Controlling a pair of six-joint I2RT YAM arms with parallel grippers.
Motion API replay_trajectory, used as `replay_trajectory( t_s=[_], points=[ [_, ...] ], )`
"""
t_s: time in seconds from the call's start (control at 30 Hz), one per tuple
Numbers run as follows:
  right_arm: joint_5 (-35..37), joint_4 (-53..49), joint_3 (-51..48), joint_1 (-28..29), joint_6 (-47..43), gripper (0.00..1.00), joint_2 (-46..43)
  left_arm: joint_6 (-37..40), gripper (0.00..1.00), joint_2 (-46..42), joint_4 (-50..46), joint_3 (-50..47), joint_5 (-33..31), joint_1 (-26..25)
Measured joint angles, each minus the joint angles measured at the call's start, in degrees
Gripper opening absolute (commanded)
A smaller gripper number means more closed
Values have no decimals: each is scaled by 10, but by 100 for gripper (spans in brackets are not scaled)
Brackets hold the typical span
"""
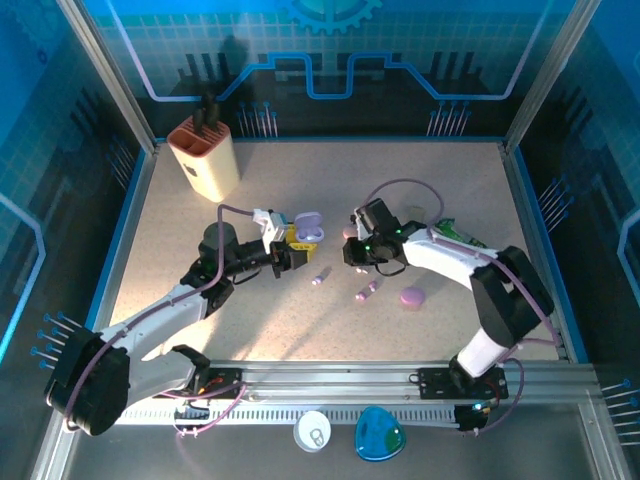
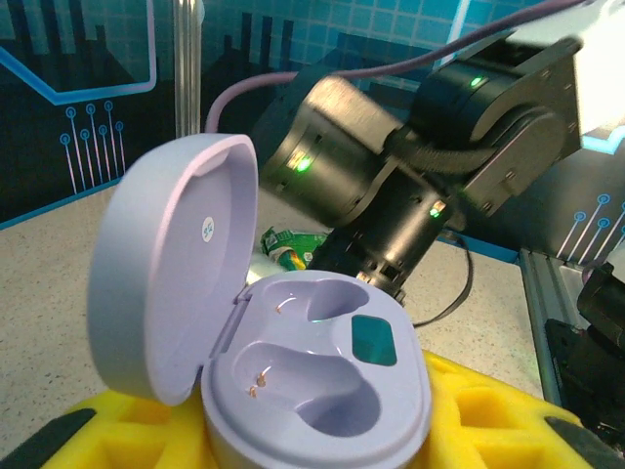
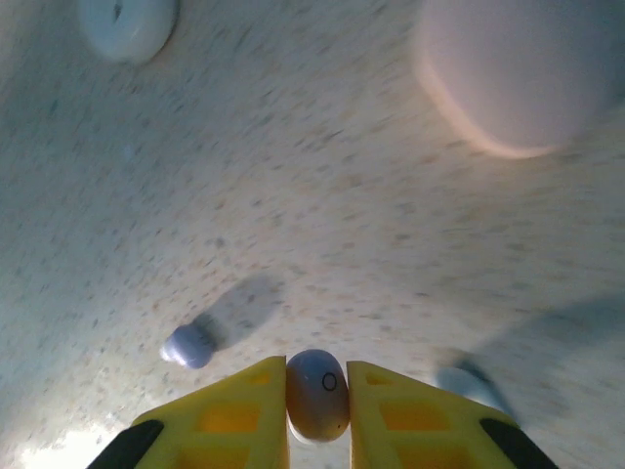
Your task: Insert wireless bluetooth earbuds into charging case
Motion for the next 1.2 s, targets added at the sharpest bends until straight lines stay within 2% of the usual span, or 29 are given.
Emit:
replay_trajectory(
  t_s=[0.13, 0.23, 0.43, 0.83, 1.1, 1.2],
  points=[
    [115, -43, 0, 1, 39, 17, -19, 9, 35, 0, 0, 0, 0, 0],
    [176, -83, 1, 3, 59, 17, -18, 10, 35, 0, 0, 0, 0, 0],
    [250, -138, 8, 15, 85, 17, -18, 10, 36, 1, 0, 0, 0, 0],
    [302, -186, 21, 22, 109, 17, -17, 10, 35, 21, 0, 0, 0, 0],
    [297, -189, 21, 23, 102, 17, -21, 10, 35, 30, 0, 0, 1, 0],
    [271, -153, 4, 23, 75, 17, -48, 10, 35, 36, 0, 1, 2, 0]
  ],
)
